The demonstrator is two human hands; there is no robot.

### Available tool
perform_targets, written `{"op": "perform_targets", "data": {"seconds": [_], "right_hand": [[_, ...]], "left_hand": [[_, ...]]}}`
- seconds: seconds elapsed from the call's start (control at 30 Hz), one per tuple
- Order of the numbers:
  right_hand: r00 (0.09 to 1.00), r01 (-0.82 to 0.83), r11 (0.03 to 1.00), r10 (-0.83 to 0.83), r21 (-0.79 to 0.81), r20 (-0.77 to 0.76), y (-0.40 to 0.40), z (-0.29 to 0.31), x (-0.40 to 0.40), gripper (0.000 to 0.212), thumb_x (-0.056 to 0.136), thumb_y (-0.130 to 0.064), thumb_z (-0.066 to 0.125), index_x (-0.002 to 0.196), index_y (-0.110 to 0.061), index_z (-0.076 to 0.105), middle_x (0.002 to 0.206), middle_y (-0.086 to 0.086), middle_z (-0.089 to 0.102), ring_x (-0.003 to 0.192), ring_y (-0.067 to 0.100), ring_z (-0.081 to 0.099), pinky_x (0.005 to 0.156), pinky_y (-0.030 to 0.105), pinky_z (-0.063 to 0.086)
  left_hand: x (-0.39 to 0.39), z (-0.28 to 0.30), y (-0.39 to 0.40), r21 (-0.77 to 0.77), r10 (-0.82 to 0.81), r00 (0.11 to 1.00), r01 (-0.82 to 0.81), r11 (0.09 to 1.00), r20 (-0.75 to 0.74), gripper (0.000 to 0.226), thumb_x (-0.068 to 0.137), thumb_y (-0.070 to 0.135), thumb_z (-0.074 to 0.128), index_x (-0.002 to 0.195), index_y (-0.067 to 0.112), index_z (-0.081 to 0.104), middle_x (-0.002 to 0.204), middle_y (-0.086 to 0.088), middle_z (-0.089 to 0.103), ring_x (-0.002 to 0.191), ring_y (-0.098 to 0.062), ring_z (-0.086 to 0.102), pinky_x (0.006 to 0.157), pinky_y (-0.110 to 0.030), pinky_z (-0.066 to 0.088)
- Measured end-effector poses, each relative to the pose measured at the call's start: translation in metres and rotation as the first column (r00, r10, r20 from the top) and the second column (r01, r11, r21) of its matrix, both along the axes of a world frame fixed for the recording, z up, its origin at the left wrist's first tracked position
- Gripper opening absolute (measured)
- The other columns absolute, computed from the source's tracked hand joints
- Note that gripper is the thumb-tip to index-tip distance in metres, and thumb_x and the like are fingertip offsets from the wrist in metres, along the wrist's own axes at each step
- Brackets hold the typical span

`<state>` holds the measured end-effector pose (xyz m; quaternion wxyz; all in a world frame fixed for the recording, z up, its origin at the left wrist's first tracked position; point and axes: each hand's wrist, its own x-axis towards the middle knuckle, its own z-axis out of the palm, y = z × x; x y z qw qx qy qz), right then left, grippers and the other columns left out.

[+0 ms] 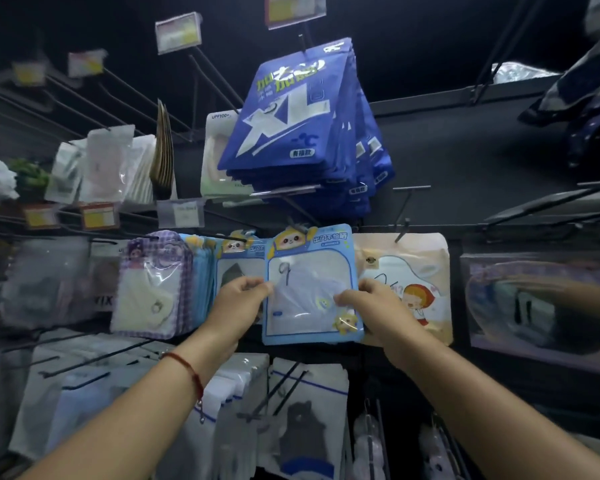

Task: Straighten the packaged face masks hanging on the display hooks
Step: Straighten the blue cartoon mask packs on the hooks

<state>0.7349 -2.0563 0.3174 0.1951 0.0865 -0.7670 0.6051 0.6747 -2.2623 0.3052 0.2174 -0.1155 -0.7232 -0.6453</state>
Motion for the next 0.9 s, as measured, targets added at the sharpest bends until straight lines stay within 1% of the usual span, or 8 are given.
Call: {"op": "perform_targets", "data": {"seconds": [0.1,0.2,0.27,0.4,0.53,0.67,0.8,0.9], "right_hand": [[0.993,-0.114,0.987,0.116,-0.116,0.016,-0.004,0.016,0.004,0.021,0.088,-0.024,0.069,0.107,-0.015,0.067,0.095,0.009,0.076,0.086,0.032,0.073,0.081,0.056,0.057],[0.984,-0.16,0.96,0.173,-0.231,0.039,-0.007,0.025,0.009,0.017,0.092,-0.016,0.066,0.107,-0.009,0.066,0.092,0.016,0.075,0.08,0.035,0.073,0.072,0.05,0.06],[0.983,-0.166,0.96,0.178,-0.224,0.036,-0.009,0.028,0.015,0.019,0.091,-0.017,0.067,0.107,-0.006,0.067,0.09,0.017,0.075,0.076,0.035,0.073,0.067,0.046,0.06],[0.981,-0.187,0.961,0.192,-0.203,0.002,-0.014,0.031,0.034,0.022,0.09,-0.023,0.069,0.107,-0.009,0.066,0.091,0.014,0.076,0.08,0.037,0.073,0.079,0.055,0.058],[0.98,-0.195,0.97,0.188,-0.144,-0.065,-0.026,0.031,0.055,0.02,0.091,-0.024,0.067,0.106,-0.011,0.066,0.094,0.015,0.075,0.088,0.044,0.07,0.083,0.068,0.051],[0.969,-0.211,0.972,0.195,-0.1,-0.148,-0.037,0.033,0.073,0.011,0.092,-0.018,0.064,0.102,-0.016,0.067,0.087,0.008,0.076,0.074,0.028,0.074,0.061,0.04,0.061],[0.975,-0.131,0.991,0.129,0.004,-0.178,-0.048,0.035,0.078,0.021,0.088,-0.022,0.068,0.108,-0.023,0.066,0.092,0.003,0.076,0.08,0.023,0.074,0.068,0.041,0.06],[0.957,0.026,1.0,-0.022,0.011,-0.29,-0.056,0.041,0.076,0.037,0.086,-0.023,0.071,0.12,-0.027,0.056,0.098,-0.003,0.072,0.073,0.003,0.07,0.058,0.019,0.053]], "left_hand": [[0.01,-0.002,-0.003,0.022,-0.007,1.0,0.007,1.0,0.0,0.012,0.093,0.032,0.067,0.096,0.021,0.069,0.103,-0.004,0.074,0.095,-0.024,0.07,0.089,-0.041,0.057],[0.019,-0.002,-0.007,0.0,0.049,0.998,-0.049,0.999,-0.039,0.013,0.091,0.033,0.069,0.097,0.022,0.07,0.099,0.001,0.072,0.094,-0.018,0.067,0.087,-0.035,0.053],[0.026,0.001,-0.009,0.01,0.053,0.997,-0.053,0.999,-0.058,0.012,0.091,0.033,0.069,0.095,0.022,0.07,0.095,0.005,0.071,0.09,-0.013,0.065,0.081,-0.028,0.051],[0.038,0.013,-0.017,0.159,-0.123,0.992,0.123,0.98,-0.01,0.033,0.085,0.036,0.074,0.114,0.021,0.068,0.11,-0.004,0.074,0.105,-0.026,0.069,0.101,-0.047,0.051],[0.049,0.028,-0.022,0.289,-0.343,0.939,0.333,0.897,-0.018,0.025,0.093,0.019,0.064,0.112,0.003,0.068,0.109,-0.02,0.073,0.093,-0.033,0.071,0.093,-0.049,0.056],[0.056,0.039,-0.034,0.309,-0.395,0.913,0.406,0.86,-0.102,0.019,0.09,0.01,0.066,0.109,0.006,0.064,0.095,-0.016,0.075,0.079,-0.026,0.072,0.081,-0.045,0.06],[0.063,0.053,-0.057,0.206,-0.431,0.886,0.46,0.863,-0.173,0.019,0.09,0.009,0.066,0.108,0.007,0.063,0.095,-0.011,0.076,0.08,-0.023,0.073,0.071,-0.037,0.061],[0.067,0.051,-0.076,0.122,-0.447,0.877,0.47,0.874,-0.178,0.014,0.089,0.008,0.066,0.104,0.008,0.065,0.093,-0.011,0.076,0.079,-0.023,0.073,0.068,-0.035,0.06]]}}
